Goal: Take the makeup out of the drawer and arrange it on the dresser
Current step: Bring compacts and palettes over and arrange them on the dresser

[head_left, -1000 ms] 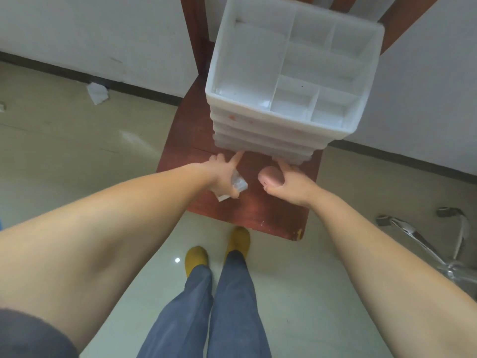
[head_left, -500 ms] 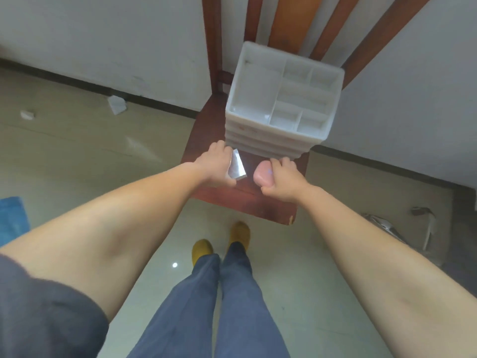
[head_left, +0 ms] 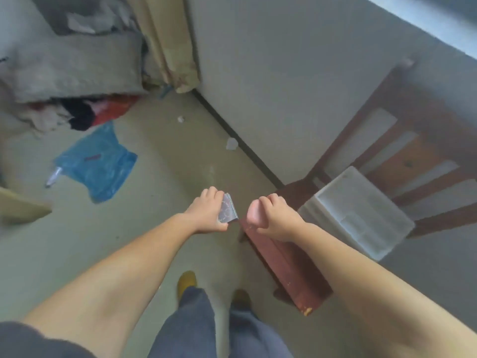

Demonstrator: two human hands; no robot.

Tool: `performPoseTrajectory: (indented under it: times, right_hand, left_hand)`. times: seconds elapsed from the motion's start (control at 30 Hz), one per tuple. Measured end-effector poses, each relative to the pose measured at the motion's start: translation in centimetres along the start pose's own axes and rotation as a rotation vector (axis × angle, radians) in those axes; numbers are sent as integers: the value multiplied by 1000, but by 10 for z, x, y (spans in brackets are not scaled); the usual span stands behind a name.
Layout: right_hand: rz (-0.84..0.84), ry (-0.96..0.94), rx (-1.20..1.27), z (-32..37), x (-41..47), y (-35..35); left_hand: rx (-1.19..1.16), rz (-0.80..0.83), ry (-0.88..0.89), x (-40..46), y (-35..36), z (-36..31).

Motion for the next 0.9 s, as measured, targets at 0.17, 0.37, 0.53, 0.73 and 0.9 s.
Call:
performPoseTrajectory:
  times: [0.17,0.37,0.53,0.73,0.9]
  right_hand:
    - [136,-251,-176,80,21,18]
    - [284,-573,-360,203,12,80]
    - [421,-807,-473,309,-30,161]
    - [516,-1053,-592,430,-115,278]
    - [590,-1198,-607,524,-198,376]
  left_hand:
    - [-121,-54,-322,-102,21,56]
    - [-228,-96,-699,-243,60,97]
    - [-346,-173,-962,-371,103,111]
    - [-436,-189,-1225,-548,171,120]
    - [-422,-175,-1397,-691,219,122]
Point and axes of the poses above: each hand's wrist, its own x-axis towards the middle knuckle, its own y-axis out of the palm, z = x × y, the point moved 2 cm from there along x, towards the middle knuckle, and after that the axes turned 11 degrees about x, right-handed, at the moved point
